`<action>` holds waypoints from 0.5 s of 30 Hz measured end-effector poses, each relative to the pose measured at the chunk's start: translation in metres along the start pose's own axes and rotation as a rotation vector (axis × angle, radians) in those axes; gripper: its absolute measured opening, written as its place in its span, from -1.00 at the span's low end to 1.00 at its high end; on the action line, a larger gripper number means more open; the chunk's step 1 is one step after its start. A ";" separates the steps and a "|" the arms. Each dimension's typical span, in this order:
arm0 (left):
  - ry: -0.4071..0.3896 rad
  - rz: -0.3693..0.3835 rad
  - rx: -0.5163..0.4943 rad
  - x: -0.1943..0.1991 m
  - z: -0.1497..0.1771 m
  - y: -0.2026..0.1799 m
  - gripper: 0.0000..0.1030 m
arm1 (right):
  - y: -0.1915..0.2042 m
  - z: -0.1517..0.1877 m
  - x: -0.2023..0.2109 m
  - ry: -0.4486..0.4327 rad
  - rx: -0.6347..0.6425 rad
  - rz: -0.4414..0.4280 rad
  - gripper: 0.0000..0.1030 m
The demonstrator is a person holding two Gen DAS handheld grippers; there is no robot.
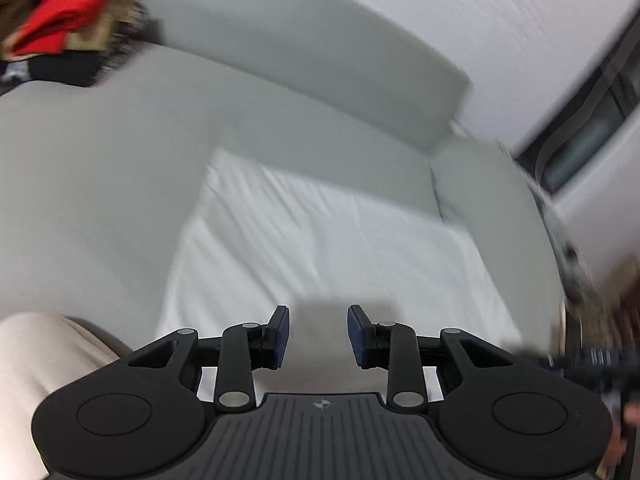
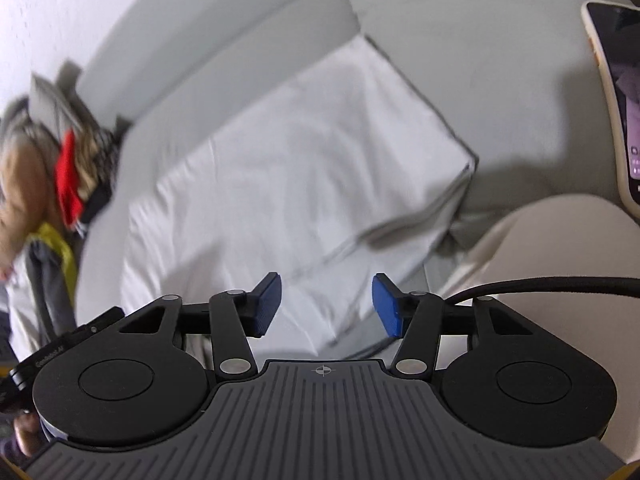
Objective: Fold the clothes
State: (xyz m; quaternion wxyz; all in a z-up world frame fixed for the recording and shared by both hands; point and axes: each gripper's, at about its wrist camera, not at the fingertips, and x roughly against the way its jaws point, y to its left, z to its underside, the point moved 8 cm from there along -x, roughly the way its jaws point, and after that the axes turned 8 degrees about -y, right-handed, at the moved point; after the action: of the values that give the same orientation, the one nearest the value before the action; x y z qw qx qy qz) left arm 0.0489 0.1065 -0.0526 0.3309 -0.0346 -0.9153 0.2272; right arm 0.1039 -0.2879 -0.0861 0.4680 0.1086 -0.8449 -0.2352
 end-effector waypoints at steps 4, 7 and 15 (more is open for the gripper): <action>-0.018 -0.047 0.030 -0.003 -0.006 0.011 -0.26 | 0.002 -0.009 -0.003 -0.041 0.002 0.004 0.06; -0.016 -0.078 0.039 -0.006 -0.007 0.017 -0.26 | 0.000 -0.011 -0.007 -0.049 -0.022 0.016 0.06; -0.056 -0.124 0.048 -0.025 -0.031 0.028 -0.34 | 0.021 -0.024 -0.024 -0.090 0.071 -0.015 -0.31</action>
State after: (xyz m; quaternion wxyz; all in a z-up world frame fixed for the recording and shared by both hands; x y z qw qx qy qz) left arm 0.0853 0.1380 -0.0588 0.3192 0.0365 -0.9189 0.2291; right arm 0.1377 -0.2674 -0.0823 0.4234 0.1209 -0.8722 -0.2131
